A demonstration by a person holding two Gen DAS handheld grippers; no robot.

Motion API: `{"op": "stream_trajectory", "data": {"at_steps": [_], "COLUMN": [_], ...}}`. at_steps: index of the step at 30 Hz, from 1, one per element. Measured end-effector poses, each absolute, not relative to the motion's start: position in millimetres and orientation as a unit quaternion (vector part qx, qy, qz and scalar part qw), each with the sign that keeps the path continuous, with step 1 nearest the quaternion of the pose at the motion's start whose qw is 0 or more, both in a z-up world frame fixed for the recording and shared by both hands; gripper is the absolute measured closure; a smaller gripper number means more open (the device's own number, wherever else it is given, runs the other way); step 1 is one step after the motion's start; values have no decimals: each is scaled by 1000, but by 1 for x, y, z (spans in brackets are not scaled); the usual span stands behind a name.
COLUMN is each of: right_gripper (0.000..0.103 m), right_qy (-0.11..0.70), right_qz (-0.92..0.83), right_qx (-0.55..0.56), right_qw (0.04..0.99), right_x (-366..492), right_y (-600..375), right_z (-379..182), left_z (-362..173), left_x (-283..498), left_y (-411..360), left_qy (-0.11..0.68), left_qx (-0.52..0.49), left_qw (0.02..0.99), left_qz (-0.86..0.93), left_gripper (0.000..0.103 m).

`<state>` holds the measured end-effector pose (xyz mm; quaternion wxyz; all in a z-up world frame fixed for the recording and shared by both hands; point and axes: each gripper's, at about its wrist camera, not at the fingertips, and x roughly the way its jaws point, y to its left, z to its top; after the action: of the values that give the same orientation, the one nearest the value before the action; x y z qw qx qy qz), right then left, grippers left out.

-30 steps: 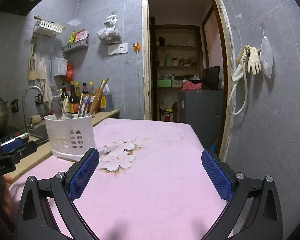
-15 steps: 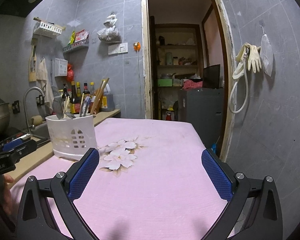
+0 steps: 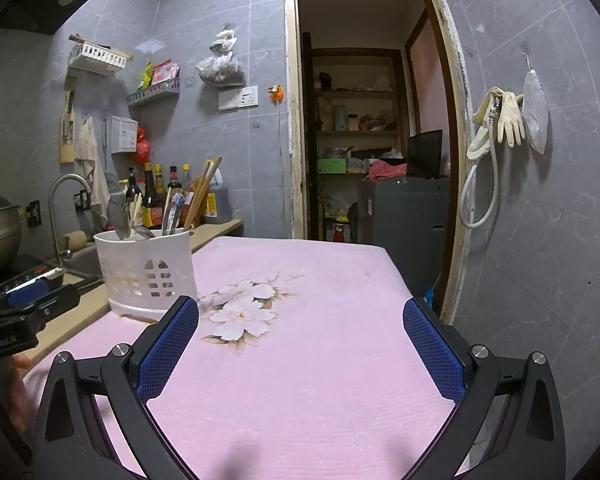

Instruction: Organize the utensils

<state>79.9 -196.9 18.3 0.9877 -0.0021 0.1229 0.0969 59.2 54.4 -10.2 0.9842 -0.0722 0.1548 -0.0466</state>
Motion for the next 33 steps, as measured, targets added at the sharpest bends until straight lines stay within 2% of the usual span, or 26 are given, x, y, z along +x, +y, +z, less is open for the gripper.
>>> {"op": "stream_trajectory", "data": {"at_steps": [33], "right_gripper": [0], "right_qy": [124], "right_qz": [98], "right_qx": [-2], "right_qw": [988], "right_x": [79], "right_y": [-195], "right_z": [20], "left_z": [-17], "left_x": [62], "left_y": [59], "left_qy": [162], "left_qx": [-71], "left_qw": [983], "left_qz": [-38], "left_gripper": [6]}}
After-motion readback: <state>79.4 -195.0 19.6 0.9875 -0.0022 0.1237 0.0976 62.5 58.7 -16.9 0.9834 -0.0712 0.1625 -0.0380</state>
